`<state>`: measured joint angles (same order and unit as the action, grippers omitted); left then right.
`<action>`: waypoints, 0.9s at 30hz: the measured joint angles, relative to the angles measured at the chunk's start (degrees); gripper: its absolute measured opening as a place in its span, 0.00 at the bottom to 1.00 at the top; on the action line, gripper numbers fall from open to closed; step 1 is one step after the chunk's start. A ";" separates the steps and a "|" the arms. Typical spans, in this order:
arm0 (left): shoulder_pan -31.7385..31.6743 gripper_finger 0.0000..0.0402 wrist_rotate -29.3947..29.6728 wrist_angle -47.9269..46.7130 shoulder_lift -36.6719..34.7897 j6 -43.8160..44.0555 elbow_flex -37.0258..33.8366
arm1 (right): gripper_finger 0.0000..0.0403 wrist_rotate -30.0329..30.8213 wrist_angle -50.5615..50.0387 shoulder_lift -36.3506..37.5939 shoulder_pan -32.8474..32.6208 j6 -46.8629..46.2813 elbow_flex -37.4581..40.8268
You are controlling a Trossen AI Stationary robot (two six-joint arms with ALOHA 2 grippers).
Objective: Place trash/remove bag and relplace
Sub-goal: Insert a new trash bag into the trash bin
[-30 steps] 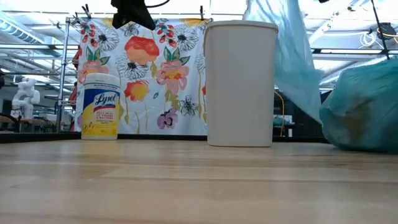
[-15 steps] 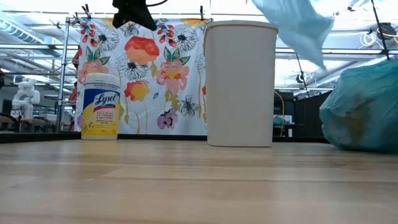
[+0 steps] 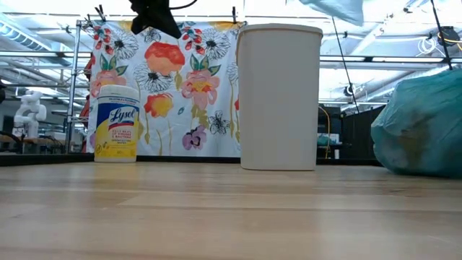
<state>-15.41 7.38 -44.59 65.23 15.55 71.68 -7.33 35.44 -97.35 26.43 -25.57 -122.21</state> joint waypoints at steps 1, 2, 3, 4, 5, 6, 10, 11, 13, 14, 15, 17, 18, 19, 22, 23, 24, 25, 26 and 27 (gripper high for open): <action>-0.01 0.00 0.00 -0.13 0.00 0.01 0.00 | 0.00 -0.77 -0.37 -1.91 -0.14 -0.43 -2.75; -0.01 0.00 0.00 -0.33 0.00 0.00 0.00 | 0.00 -1.17 -0.74 -3.55 -0.31 -0.81 -5.20; -0.01 0.00 0.00 -0.81 0.00 -0.04 0.02 | 0.00 -1.70 -0.99 -4.93 -0.34 -1.11 -7.09; -0.01 0.00 0.00 -1.43 0.00 -0.58 0.02 | 0.00 -1.76 -1.16 -6.25 -0.34 -1.35 -8.51; -0.01 0.00 -0.04 -2.09 0.00 -1.34 0.02 | 0.00 -1.86 -1.20 -7.27 -0.34 -1.91 -9.54; -0.01 0.00 -0.24 -2.72 0.00 -2.07 0.02 | 0.00 -1.84 -1.37 -8.18 -0.48 -2.55 -10.09; -0.01 0.00 -0.55 -4.60 0.00 -2.50 0.02 | 0.00 -1.76 -1.68 -9.79 -0.67 -3.71 -10.33; -0.01 0.00 -0.57 -4.88 0.00 -2.54 0.02 | 0.00 -1.73 -1.55 -9.82 -0.76 -3.77 -10.33; -0.01 0.00 -0.70 -5.19 0.00 -2.65 0.02 | 0.00 -1.54 -1.15 -9.74 -1.15 -3.51 -10.38; -0.01 0.00 -0.74 -5.42 0.00 -2.90 0.02 | 0.00 -1.41 -1.09 -9.69 -1.39 -2.79 -10.38; -0.01 0.00 -0.74 -5.56 0.00 -2.99 0.02 | 0.00 -1.38 -1.11 -9.67 -1.65 -1.73 -10.38; -0.01 0.00 -0.77 -5.57 0.00 -3.44 0.02 | 0.00 -1.30 -2.41 -9.40 -2.06 -0.01 -10.38; -0.01 0.00 -0.79 -5.56 0.00 -3.99 0.02 | 0.00 -0.66 -3.58 -9.20 -2.41 0.57 -10.38; -0.01 0.00 -0.79 -5.54 0.00 -4.13 0.02 | 0.00 0.59 -5.49 -8.78 -2.70 1.36 -10.38; -0.01 0.00 -0.81 -5.54 0.00 -4.17 0.02 | 0.00 5.83 -12.88 -7.22 -3.46 7.10 -10.38; -0.01 0.00 -0.81 -5.54 0.00 -4.17 0.02 | 0.00 7.58 -15.96 -6.70 -3.65 9.48 -10.38; -0.01 0.00 -0.81 -5.54 0.00 -4.21 0.02 | 0.00 9.42 -19.02 -6.11 -3.77 11.77 -10.38; -0.01 0.00 -0.82 -5.60 0.00 -4.28 0.02 | 0.00 11.36 -22.13 -5.49 -4.07 13.59 -10.38; -0.01 0.00 -0.83 -5.82 0.00 -4.32 0.02 | 0.00 13.41 -24.89 -4.96 -4.46 15.21 -10.38; -0.01 0.00 -0.83 -6.08 0.00 -4.31 0.02 | 0.00 15.82 -27.79 -4.23 -4.93 16.92 -10.36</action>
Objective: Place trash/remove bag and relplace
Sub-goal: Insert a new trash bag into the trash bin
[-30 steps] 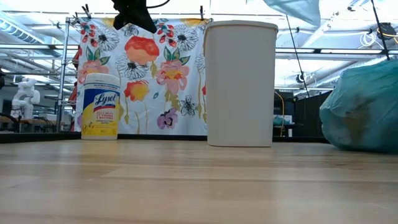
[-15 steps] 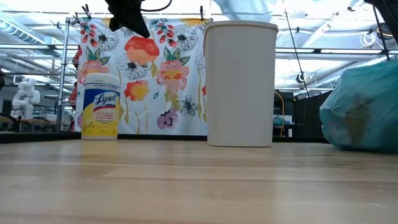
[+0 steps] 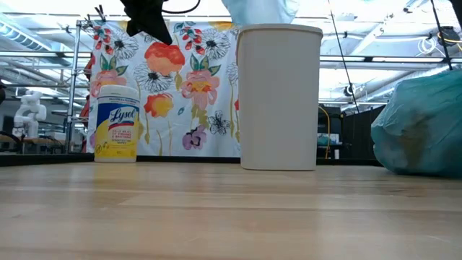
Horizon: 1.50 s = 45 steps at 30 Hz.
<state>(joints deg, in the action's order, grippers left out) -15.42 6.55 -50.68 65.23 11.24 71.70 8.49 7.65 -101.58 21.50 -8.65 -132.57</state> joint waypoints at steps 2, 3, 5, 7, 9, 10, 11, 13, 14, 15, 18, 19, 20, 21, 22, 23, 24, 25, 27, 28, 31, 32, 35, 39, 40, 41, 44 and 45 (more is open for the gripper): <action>0.00 0.00 -0.02 -0.46 0.00 -0.02 0.00 | 0.00 5.14 -5.01 1.67 -1.21 4.55 0.00; 0.00 0.00 -0.02 -0.84 0.00 -0.10 0.00 | 0.00 8.04 -7.60 2.60 -1.95 7.18 0.00; 0.00 0.00 -0.02 -1.31 0.00 -0.19 0.00 | 0.00 13.67 -12.96 4.42 -3.61 12.49 -0.02; 0.00 0.00 -0.02 -1.30 0.00 -0.21 0.00 | 0.00 18.90 -18.78 5.86 -5.21 17.22 -0.02; 0.00 0.00 -0.02 -1.27 0.00 -0.70 0.00 | 0.00 24.20 -24.34 6.79 -6.68 20.53 -0.03; 0.00 0.00 -0.02 -1.29 0.00 -1.20 0.00 | 0.00 27.01 -26.63 7.00 -7.24 21.84 -0.02; 0.00 0.00 -0.02 -1.26 0.00 -1.22 0.00 | 0.00 30.02 -28.32 7.06 -7.63 23.18 -0.02; 0.00 0.00 -0.02 -0.84 0.00 -1.24 0.00 | 0.00 37.18 -29.15 6.79 -7.89 25.62 -0.02; 0.00 0.00 -0.02 -0.50 0.00 -1.24 0.00 | 0.00 40.08 -28.53 6.51 -7.51 26.75 -0.02; 0.00 0.00 -0.02 -0.31 0.00 -1.24 0.00 | 0.00 41.55 -27.55 6.18 -6.89 27.97 -0.02; 0.00 0.00 -0.02 0.44 0.00 -1.24 0.00 | 0.00 42.49 -23.65 5.05 -4.62 30.52 -0.02; 0.00 0.00 -0.02 0.92 0.00 -1.20 0.00 | 0.00 42.86 -22.20 4.73 -3.78 31.11 0.00; 0.00 0.00 -0.02 1.15 0.00 -1.14 0.00 | 0.00 43.90 -20.62 4.40 -3.08 31.56 0.00; 0.00 0.00 -0.02 1.12 0.00 -1.11 0.00 | 0.00 45.25 -19.00 4.20 -2.37 31.99 0.00; 0.00 0.00 -0.02 1.11 0.00 -1.10 0.00 | 0.00 45.62 -18.27 4.18 -1.67 32.25 0.00; 0.00 0.00 -0.02 1.11 0.00 -1.02 0.00 | 0.00 44.90 -18.04 4.18 -1.15 32.29 0.00; 0.00 0.00 -0.08 1.07 0.00 -0.48 0.00 | 0.00 43.49 -18.03 4.19 -0.74 32.51 0.00; 0.00 0.00 -0.35 1.03 0.00 0.28 0.00 | 0.00 41.81 -17.93 4.20 -0.46 33.41 0.00; 0.10 0.00 -1.07 0.82 0.00 0.44 0.00 | 0.00 38.84 -17.21 4.17 -0.65 35.81 0.00; 0.16 0.00 -1.80 0.78 0.00 0.46 0.00 | 0.00 37.19 -17.06 4.16 -1.11 36.39 0.00; 0.17 0.00 -3.06 1.16 0.00 0.46 0.00 | 0.00 31.23 -18.58 4.20 -3.14 36.61 0.00; 0.17 0.00 -3.06 1.67 0.00 0.46 0.00 | 0.00 30.33 -19.71 4.20 -4.07 36.68 0.00; 0.16 0.00 -1.78 5.08 -0.29 0.29 0.00 | 0.00 30.53 -25.28 4.18 -7.14 37.51 0.00; -0.06 0.00 0.91 13.84 -0.55 -1.86 0.02 | 0.00 36.96 -29.90 4.22 -9.99 38.29 0.00; -0.15 0.00 0.96 16.21 -0.52 -2.88 0.02 | 0.00 38.65 -30.71 4.40 -10.44 38.75 0.00; -0.35 0.00 0.85 18.68 -0.51 -3.84 0.02 | 0.00 39.41 -30.92 4.64 -10.74 39.07 0.00; -1.44 0.00 -2.77 24.30 0.26 -5.83 0.06 | 0.00 39.46 -30.36 5.87 -11.83 39.84 0.00; -1.77 0.00 -4.72 25.86 1.04 -5.80 0.11 | 0.00 39.37 -30.12 6.37 -12.15 39.98 0.00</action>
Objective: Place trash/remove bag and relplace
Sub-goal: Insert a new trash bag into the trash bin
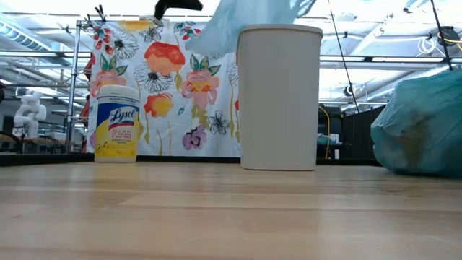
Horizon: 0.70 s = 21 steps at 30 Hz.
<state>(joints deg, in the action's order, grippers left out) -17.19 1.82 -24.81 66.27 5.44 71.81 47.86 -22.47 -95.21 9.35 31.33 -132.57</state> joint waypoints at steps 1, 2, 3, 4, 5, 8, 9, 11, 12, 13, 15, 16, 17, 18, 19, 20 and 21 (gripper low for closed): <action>-0.36 0.00 -2.06 1.09 0.97 0.04 0.00 | 0.00 -0.14 0.18 0.44 -0.25 0.04 0.00; -0.63 0.00 -4.12 2.28 1.83 0.04 0.00 | 0.00 -0.23 0.36 0.93 -0.50 0.00 0.00; -0.85 0.00 -6.10 4.11 2.63 0.08 -0.02 | 0.00 -0.23 0.21 1.27 -0.76 -0.08 0.00; -1.00 0.00 -8.09 6.19 3.65 0.04 -0.02 | 0.00 -0.23 0.03 1.58 -1.03 -0.22 0.00; -1.07 0.00 -10.27 7.67 4.70 0.05 -0.05 | 0.00 -0.20 -0.54 1.82 -1.27 -0.22 0.00; -1.31 0.00 -13.53 12.99 7.76 0.06 1.16 | 0.00 -2.34 -1.30 2.02 -2.11 -0.46 0.00; -1.60 0.00 -13.56 13.56 8.71 0.06 2.05 | 0.00 -3.74 -1.15 2.01 -2.48 -0.46 0.00; -2.29 0.00 -13.58 13.64 10.52 0.06 3.69 | 0.00 -4.82 0.14 2.00 -3.25 -0.38 0.02; -2.41 0.00 -13.59 14.01 11.52 0.00 4.81 | 0.00 -4.90 0.99 2.02 -3.65 0.08 0.02; -2.53 0.00 -13.60 14.31 12.52 -0.19 5.94 | 0.00 -4.95 1.71 2.17 -4.19 0.78 0.02; -3.09 0.00 -13.58 14.09 14.27 -0.26 7.96 | 0.00 -5.88 3.29 2.46 -5.35 2.05 0.02; -3.45 0.00 -13.56 14.70 15.19 -0.27 9.13 | 0.00 -7.15 3.70 2.77 -5.82 2.40 0.02; -3.65 0.00 -13.57 16.48 16.03 -0.29 10.05 | 0.00 -8.54 4.87 2.85 -6.30 2.41 0.02; -3.94 0.00 -13.57 18.44 16.98 -0.27 10.83 | 0.00 -10.28 5.97 3.02 -6.73 2.37 0.02; -4.12 0.00 -13.58 20.68 17.92 -0.27 11.54 | 0.00 -11.64 6.51 3.31 -7.18 2.13 0.02; -4.25 0.00 -13.57 22.99 18.89 -0.23 12.29 | 0.00 -12.86 7.25 3.48 -7.52 1.93 0.02; -4.27 0.00 -13.57 25.27 19.87 -0.26 12.99 | 0.00 -14.08 7.94 3.57 -7.82 1.91 0.01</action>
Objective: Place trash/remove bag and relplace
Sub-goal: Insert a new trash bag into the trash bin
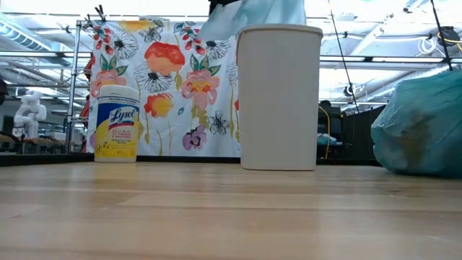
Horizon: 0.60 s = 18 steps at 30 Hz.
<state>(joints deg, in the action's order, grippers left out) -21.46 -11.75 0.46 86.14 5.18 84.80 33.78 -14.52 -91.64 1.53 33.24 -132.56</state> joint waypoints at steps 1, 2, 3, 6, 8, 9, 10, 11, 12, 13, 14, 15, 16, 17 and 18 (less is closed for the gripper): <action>0.01 0.00 0.01 2.27 0.90 -0.01 0.60 | 0.00 -1.00 0.24 0.17 -0.27 0.01 -0.01; 0.01 0.00 0.00 4.28 1.79 0.03 1.23 | 0.00 -1.49 0.17 0.42 -0.61 0.01 -0.01; 0.08 0.00 0.00 6.12 2.56 0.12 1.82 | 0.00 -1.98 -0.11 0.49 -0.86 -0.25 -0.01; 0.56 0.00 0.00 9.89 4.71 0.38 3.91 | 0.00 -2.54 -1.58 0.62 -1.06 -1.75 -0.01; 1.01 0.00 0.00 10.79 6.21 0.39 5.29 | 0.00 -2.67 -4.01 0.72 -1.08 -2.95 -0.01; 1.28 0.00 0.00 11.63 6.93 0.43 5.48 | 0.00 -2.67 -5.75 0.79 -1.06 -3.68 -0.01; 1.56 0.00 0.00 12.00 7.63 0.47 5.48 | 0.00 -2.64 -7.60 0.85 -1.06 -4.66 -0.01; 1.89 0.00 0.00 12.36 8.36 0.47 5.48 | 0.00 -2.57 -9.32 0.88 -1.03 -5.97 -0.01; 2.21 0.00 0.04 12.44 9.08 0.47 5.48 | 0.00 -2.30 -11.12 0.89 -1.04 -7.41 -0.01; 2.56 0.00 0.02 12.30 9.68 0.49 5.46 | 0.00 -2.25 -13.19 0.90 -1.06 -8.77 -0.01; 2.92 0.00 0.03 12.22 10.27 0.51 5.42 | 0.00 -2.23 -15.20 0.90 -1.06 -9.89 -0.01; 3.37 0.00 0.02 12.14 10.78 0.51 5.42 | 0.00 -2.21 -17.35 0.90 -0.95 -10.71 -0.01; 3.72 0.00 0.02 11.88 11.05 0.66 5.42 | 0.00 -2.21 -19.40 0.90 -0.71 -11.38 -0.01; 4.08 0.00 0.02 11.32 11.14 1.54 5.42 | 0.00 -2.23 -21.36 0.90 -0.40 -11.76 -0.01; 4.46 0.00 0.02 10.77 11.18 2.57 5.42 | 0.00 -2.07 -23.13 0.90 -0.13 -12.37 -0.01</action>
<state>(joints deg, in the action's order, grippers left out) -17.00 -11.73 11.22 97.32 7.75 90.21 31.71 -37.66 -90.74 1.39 20.87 -132.57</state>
